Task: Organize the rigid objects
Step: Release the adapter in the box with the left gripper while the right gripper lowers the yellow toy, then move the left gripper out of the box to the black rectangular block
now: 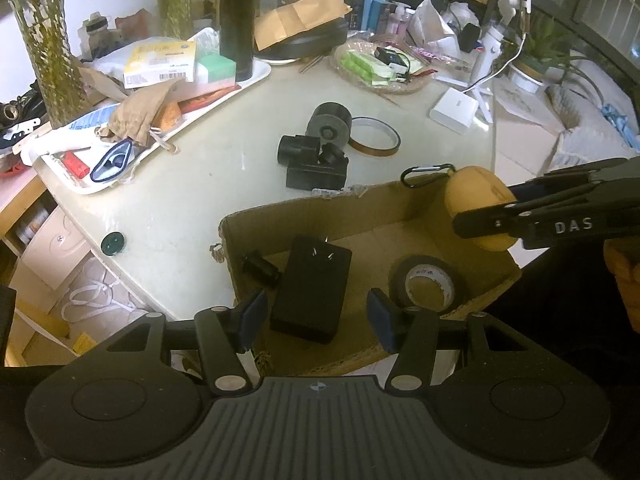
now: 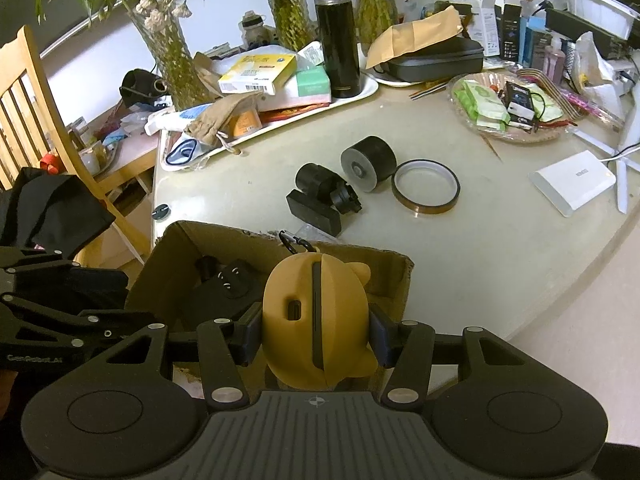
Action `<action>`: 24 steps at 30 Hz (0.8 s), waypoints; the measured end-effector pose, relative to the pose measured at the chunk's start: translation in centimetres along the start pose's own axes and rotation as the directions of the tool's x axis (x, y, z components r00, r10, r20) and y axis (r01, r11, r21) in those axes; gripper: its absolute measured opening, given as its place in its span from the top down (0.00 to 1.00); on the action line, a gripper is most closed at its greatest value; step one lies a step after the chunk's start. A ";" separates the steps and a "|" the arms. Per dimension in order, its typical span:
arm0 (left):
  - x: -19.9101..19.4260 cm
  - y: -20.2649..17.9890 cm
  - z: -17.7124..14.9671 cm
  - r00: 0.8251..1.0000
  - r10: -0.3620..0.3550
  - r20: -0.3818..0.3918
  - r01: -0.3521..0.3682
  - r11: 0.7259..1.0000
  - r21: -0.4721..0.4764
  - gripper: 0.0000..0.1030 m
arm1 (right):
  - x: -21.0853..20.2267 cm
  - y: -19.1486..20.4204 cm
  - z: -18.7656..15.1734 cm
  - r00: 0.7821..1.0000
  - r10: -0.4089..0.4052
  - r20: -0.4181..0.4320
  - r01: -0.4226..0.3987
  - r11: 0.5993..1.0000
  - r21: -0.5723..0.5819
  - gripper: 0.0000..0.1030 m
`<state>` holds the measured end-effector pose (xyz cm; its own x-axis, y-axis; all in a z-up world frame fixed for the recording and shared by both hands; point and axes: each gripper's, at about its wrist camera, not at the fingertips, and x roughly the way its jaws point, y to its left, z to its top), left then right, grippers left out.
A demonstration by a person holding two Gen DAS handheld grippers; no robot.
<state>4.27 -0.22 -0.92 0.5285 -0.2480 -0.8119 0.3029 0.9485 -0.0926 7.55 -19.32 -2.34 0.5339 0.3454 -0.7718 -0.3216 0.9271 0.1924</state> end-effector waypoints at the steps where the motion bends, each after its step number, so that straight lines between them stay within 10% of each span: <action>1: -0.1 0.0 0.0 1.000 -0.001 0.002 0.001 1.000 0.000 0.47 | 0.2 0.1 0.1 1.000 -0.002 -0.003 0.002 1.000 -0.004 0.45; 24: -0.1 0.6 0.8 1.000 0.019 0.008 -0.019 1.000 -0.016 0.47 | 1.4 -0.2 0.0 0.999 -0.046 -0.018 0.044 0.997 -0.060 0.08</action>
<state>5.00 0.24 -0.43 0.5404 -0.2315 -0.8089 0.2804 0.9560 -0.0863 8.39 -19.04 -3.49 0.5342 0.3001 -0.7903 -0.3435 0.9313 0.1214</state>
